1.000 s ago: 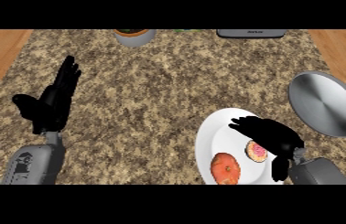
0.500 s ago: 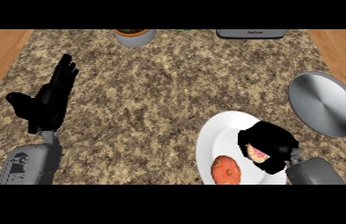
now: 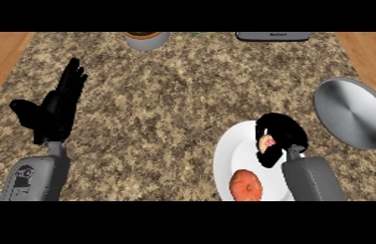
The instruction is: Pick the cupcake from the plate and place it in the pan
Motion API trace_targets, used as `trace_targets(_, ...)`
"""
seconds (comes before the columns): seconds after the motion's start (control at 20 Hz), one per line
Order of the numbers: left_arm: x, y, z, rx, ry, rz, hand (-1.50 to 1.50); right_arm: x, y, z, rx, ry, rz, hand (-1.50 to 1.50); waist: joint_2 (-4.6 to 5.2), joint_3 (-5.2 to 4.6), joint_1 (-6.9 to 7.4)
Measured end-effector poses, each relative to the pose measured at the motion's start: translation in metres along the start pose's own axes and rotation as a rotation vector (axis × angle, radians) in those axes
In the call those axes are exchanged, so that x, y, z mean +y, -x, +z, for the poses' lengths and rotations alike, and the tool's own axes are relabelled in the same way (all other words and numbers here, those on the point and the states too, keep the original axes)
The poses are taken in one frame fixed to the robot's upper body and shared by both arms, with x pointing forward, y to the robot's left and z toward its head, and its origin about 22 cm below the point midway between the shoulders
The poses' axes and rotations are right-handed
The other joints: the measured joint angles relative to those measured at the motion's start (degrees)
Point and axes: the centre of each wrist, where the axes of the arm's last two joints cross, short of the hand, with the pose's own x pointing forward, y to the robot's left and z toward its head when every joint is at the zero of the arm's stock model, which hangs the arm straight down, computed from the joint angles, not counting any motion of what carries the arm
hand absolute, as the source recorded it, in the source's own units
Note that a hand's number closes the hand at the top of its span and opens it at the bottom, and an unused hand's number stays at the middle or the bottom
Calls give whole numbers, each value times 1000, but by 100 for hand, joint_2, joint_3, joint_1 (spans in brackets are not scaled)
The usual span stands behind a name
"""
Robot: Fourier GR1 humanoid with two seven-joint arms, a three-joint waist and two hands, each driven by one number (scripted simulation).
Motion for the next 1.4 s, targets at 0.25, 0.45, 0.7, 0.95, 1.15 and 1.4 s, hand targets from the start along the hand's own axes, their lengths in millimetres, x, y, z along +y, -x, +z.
trace_targets(0.25, -8, -3, -4, -4, 29, 2, 0, -39, -36, -7, 261, 267, -108, 150, 5, 5, 127)
trace_targets(0.45, -10, 0, -5, -4, 35, 1, 0, -73, -80, -2, 358, 525, -129, 150, -7, 2, 161)
trace_targets(0.7, -10, 1, -3, 0, 22, -4, 0, -95, -118, 7, 419, 753, -188, 150, -17, 5, 115)
trace_targets(0.95, -3, 5, 2, 3, 13, 1, 0, -113, -118, 14, 450, 897, -253, 150, -22, 7, 43)
trace_targets(1.15, 2, 5, 4, 2, 6, -3, 0, -129, -85, 16, 457, 997, -385, 150, -16, 10, 9)
trace_targets(1.4, -3, 8, 6, 4, 0, -3, 0, -148, -26, 20, 486, 1079, -489, 150, -16, 12, -14)
